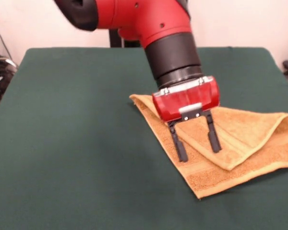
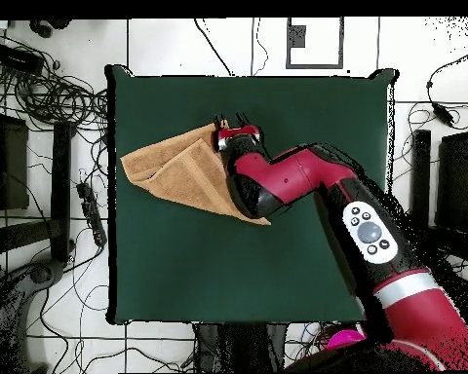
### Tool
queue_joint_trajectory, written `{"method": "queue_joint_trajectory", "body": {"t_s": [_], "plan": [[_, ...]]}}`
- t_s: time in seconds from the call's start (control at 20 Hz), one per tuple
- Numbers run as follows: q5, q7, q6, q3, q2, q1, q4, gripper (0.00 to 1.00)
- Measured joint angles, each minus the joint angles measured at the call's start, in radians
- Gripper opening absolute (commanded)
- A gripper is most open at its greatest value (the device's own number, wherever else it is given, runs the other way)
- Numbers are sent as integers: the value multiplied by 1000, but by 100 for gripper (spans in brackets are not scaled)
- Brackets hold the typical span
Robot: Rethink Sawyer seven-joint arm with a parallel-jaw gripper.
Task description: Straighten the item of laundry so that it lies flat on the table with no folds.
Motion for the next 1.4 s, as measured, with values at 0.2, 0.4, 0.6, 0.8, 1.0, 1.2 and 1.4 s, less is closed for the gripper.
{"method": "queue_joint_trajectory", "body": {"t_s": [0.2, 0.4, 0.6, 0.8, 1.0, 1.2, 1.4], "plan": [[3, 0, -18, -31, -23, 51, -2, 100], [9, 0, -18, -38, -24, 82, -3, 100], [24, 0, -18, -38, -7, 110, -6, 100], [31, 0, -18, -41, 9, 123, -10, 100], [39, 0, -18, -44, 19, 128, -16, 100], [43, 0, -18, -58, 20, 134, -30, 100], [49, 0, -17, -66, 20, 137, -43, 100]]}}
